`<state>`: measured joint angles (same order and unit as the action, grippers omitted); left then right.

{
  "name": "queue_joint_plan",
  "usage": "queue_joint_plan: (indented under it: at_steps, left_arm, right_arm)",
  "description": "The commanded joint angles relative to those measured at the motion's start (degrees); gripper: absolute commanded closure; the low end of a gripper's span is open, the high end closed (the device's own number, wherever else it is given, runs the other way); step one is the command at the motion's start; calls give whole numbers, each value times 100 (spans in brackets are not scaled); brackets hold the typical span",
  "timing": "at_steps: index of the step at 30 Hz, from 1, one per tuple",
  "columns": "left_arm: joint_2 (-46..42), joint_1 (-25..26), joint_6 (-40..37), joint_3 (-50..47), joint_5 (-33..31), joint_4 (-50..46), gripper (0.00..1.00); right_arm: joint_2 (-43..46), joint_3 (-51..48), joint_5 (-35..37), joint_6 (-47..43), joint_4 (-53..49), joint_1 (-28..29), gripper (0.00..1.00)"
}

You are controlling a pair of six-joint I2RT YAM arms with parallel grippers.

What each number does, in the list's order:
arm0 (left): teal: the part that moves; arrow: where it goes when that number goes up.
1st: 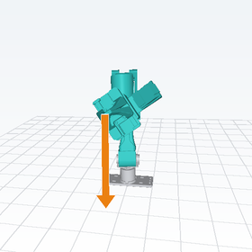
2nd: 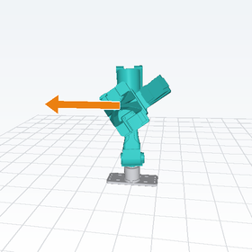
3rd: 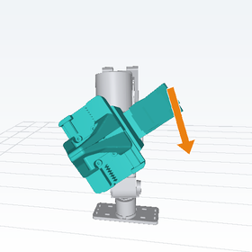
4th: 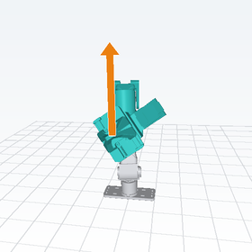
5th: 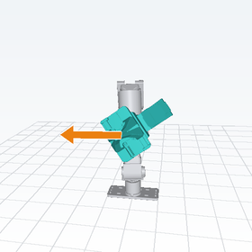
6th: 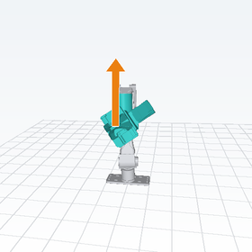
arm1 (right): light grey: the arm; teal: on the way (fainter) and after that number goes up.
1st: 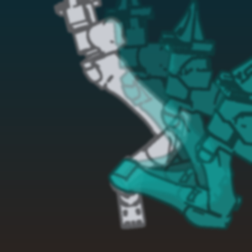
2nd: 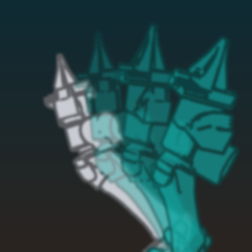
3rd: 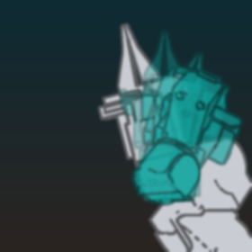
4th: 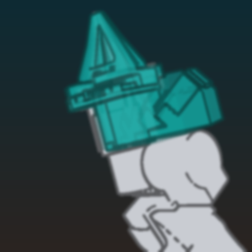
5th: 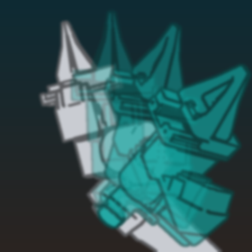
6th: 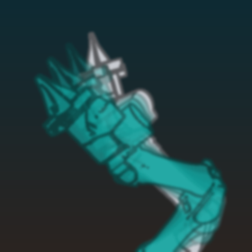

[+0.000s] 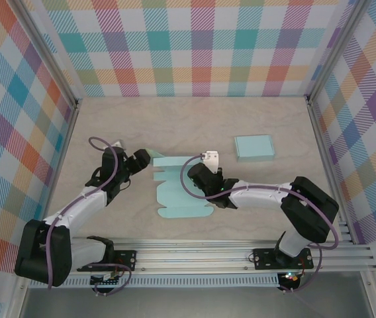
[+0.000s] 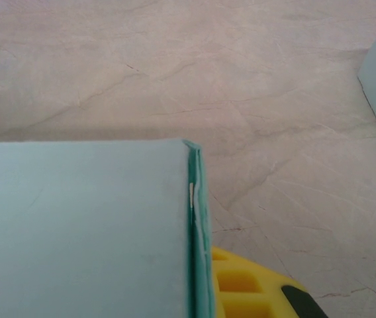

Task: Fold the paper box

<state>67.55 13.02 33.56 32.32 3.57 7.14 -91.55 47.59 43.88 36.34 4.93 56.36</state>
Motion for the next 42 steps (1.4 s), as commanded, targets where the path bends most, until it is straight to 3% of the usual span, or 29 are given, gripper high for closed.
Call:
queue_joint_plan:
  at_steps: [1, 4, 11, 18, 42]
  left_arm:
    - [-174, -80, 154, -68, 649, 263, 15]
    - [-450, -80, 216, -76, 881, 141, 9]
    - [-1427, -70, 121, -173, 631, -461, 4]
    - [-1645, -40, -46, -337, 365, -837, 1]
    - [-405, 1088, -18, -289, -427, -279, 0]
  right_arm:
    - [37, 28, 65, -48, 176, 38, 100]
    - [-53, 159, 125, 8, 20, 41, 100]
    - [-179, 285, 158, 58, -1, 34, 100]
    - [-221, 365, 148, 98, -29, 33, 100]
    - [-296, 368, -26, 242, 171, 42, 100]
